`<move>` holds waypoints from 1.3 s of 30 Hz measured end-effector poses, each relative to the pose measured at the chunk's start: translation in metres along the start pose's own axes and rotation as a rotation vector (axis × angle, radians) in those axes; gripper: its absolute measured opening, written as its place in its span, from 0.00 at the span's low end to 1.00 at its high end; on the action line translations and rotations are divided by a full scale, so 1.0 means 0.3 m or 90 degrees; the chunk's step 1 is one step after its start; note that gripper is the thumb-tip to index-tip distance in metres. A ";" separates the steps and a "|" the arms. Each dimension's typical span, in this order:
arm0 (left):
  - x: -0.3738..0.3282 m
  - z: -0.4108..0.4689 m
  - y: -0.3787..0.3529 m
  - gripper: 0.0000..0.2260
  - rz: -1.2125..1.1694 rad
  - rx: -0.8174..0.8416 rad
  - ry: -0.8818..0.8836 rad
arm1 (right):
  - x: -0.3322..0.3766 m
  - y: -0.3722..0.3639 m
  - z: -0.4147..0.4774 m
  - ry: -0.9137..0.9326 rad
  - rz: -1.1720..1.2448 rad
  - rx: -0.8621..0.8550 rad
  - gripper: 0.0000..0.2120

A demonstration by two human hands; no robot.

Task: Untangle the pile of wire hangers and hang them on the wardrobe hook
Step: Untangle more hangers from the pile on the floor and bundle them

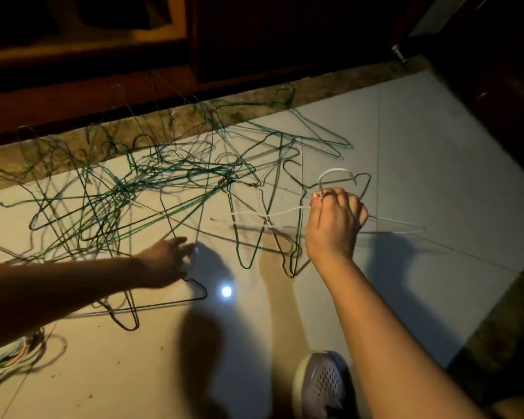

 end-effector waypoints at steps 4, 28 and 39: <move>0.028 -0.080 0.060 0.19 -0.180 0.141 0.186 | 0.110 0.040 0.024 0.071 0.077 -0.014 0.22; 0.159 -0.096 0.488 0.14 -0.389 -0.375 0.351 | 0.477 0.184 0.291 0.046 -0.032 -0.042 0.15; 0.208 -0.131 0.555 0.20 -0.388 -0.596 0.276 | 0.768 -0.027 0.023 0.321 0.143 0.052 0.18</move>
Point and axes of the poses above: each hand's wrist, its own z-axis towards the middle knuckle, its own y-axis out of the back of the hand, x = y × z, the point moved 4 cm from there along z, towards the middle knuckle, and after that the axes turned 14 degrees about -y, right-handed, at the moved point
